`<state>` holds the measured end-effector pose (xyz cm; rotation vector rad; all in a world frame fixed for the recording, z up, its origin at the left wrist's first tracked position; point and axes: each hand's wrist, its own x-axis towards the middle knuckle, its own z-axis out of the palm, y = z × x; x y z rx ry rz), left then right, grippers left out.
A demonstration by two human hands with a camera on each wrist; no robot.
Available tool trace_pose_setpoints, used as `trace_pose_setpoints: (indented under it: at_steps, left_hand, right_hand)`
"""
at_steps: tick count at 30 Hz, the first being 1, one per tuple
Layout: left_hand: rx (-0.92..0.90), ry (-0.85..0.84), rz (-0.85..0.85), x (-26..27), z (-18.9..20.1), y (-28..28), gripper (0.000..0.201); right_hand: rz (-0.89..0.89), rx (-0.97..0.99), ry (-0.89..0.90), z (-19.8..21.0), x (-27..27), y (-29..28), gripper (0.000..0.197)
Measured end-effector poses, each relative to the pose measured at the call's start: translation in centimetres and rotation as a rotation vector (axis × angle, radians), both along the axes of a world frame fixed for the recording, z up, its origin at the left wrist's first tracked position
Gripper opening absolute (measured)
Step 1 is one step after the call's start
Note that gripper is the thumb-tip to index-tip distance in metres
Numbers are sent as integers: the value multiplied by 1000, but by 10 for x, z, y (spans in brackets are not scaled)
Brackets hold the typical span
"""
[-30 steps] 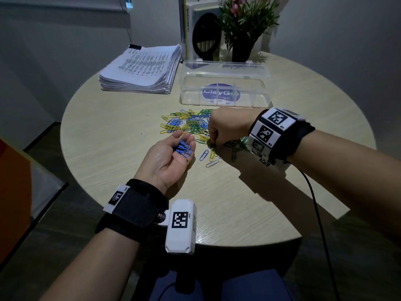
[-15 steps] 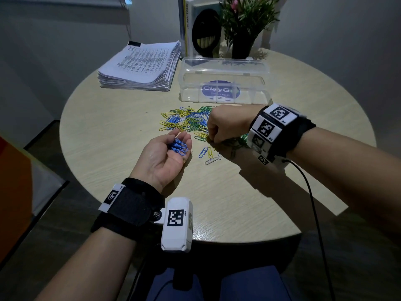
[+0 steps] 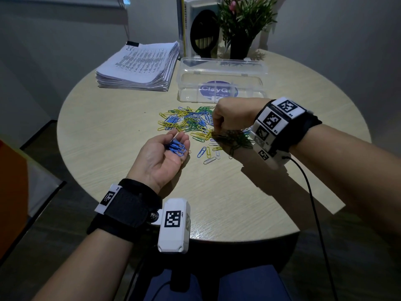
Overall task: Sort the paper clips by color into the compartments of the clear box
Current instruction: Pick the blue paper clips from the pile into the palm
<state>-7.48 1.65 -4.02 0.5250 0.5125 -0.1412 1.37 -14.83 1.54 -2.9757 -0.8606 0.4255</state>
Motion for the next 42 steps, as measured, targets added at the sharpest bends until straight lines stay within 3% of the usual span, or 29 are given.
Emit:
trace_pose_setpoints:
  at_steps: [7,13,20,24,30,34,38,42]
  left_hand:
    - [12,-10,-10,-1,1,-2,22]
    - [17,-7,-14,-2,2,-2,22]
    - [50,-4,-49,-3,6,-3,19]
    - [53,-12,-86,-5,9,-9,26]
    - [-61,-8,-69,-5,6,-16,41]
    - [-11,20,-46,-7,7,-11,39]
    - [2,7,6,-7,7,-1,32]
    - [5,4,33,-7,6,7,29]
  right_hand:
    - [59,-62,-40,-10,-9,10,13]
    - [32,-95,-59,-11,-10,15,16]
    - [-41,167,44,2,-5,6,10]
    - [-51,433,233,12,-12,17,7]
    - [19,488,290,17,-22,34,10]
    - [-31,389,185,11,-16,25,8]
    - [69,146,94,-1,-23,26,10]
    - [120,58,105,-13,-29,29,17]
